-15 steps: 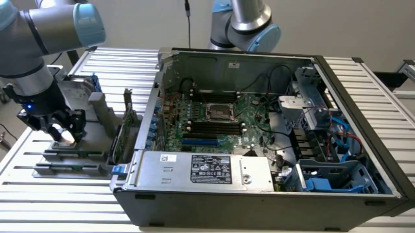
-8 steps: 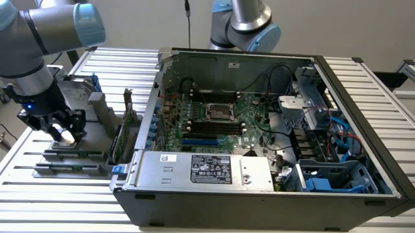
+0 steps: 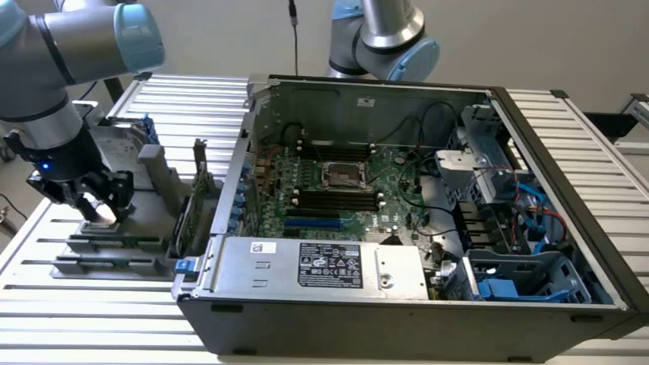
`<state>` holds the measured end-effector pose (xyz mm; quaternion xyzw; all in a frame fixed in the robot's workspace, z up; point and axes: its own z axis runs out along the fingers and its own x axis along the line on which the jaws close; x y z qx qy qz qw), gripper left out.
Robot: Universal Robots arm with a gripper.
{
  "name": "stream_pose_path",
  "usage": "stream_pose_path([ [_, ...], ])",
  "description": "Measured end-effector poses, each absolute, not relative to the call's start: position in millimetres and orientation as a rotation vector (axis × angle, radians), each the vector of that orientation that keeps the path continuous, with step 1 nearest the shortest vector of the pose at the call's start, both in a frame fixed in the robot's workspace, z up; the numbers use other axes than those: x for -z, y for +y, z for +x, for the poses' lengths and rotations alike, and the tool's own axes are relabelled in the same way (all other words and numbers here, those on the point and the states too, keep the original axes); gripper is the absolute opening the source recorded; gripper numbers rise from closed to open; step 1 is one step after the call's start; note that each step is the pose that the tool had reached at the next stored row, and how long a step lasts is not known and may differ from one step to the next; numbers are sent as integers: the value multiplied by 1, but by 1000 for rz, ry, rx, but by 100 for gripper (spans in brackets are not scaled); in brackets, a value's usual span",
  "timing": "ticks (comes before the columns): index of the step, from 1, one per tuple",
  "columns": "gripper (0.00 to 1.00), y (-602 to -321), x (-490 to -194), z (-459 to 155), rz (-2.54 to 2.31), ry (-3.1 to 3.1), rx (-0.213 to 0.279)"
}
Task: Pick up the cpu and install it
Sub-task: 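Pick up the cpu and move it towards the insertion slot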
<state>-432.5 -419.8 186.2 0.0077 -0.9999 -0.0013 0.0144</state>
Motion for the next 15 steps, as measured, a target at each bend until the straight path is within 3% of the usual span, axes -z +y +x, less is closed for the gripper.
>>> stream_pose_path([
  [15,54,-420,-190,-433,24,-3113,33],
])
